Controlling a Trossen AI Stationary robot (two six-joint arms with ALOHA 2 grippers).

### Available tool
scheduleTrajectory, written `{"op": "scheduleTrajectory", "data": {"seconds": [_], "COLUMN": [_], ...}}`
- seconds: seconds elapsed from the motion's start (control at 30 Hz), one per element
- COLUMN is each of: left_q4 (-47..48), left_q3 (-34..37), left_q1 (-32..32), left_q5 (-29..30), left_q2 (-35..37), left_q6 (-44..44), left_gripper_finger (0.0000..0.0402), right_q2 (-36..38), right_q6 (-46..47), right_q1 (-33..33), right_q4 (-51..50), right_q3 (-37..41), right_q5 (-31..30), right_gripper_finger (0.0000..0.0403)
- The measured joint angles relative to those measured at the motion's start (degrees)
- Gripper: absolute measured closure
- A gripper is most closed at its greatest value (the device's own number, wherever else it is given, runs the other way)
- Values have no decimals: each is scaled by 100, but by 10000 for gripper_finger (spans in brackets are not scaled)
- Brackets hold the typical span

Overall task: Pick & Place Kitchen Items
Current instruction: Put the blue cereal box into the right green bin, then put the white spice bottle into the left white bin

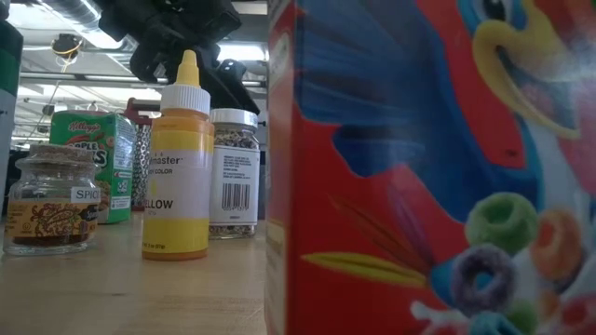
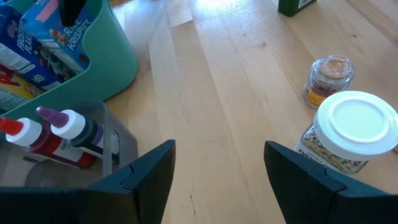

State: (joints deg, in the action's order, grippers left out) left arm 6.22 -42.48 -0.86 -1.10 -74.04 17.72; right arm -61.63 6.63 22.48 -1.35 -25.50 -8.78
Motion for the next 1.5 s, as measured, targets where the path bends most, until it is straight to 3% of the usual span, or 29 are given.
{"op": "scheduleTrajectory", "data": {"seconds": [0.87, 1.13, 1.23, 1.5], "left_q4": [0, 0, 2, 2], "left_q3": [0, 0, 0, 0], "left_q1": [1, 0, 3, 9], "left_q5": [0, 0, -45, -50], "left_q2": [0, 0, 0, 0], "left_q6": [0, 0, -111, -409], "left_gripper_finger": [162, 162, 162, 162], "right_q2": [8, 348, 583, 1134], "right_q6": [-706, -1239, -1524, -1638], "right_q1": [0, -178, -389, -1113], "right_q4": [853, 1354, 1548, 1787], "right_q3": [0, -2, -2, -4], "right_q5": [-19, 26, 489, 2565], "right_gripper_finger": [191, 192, 192, 192]}}
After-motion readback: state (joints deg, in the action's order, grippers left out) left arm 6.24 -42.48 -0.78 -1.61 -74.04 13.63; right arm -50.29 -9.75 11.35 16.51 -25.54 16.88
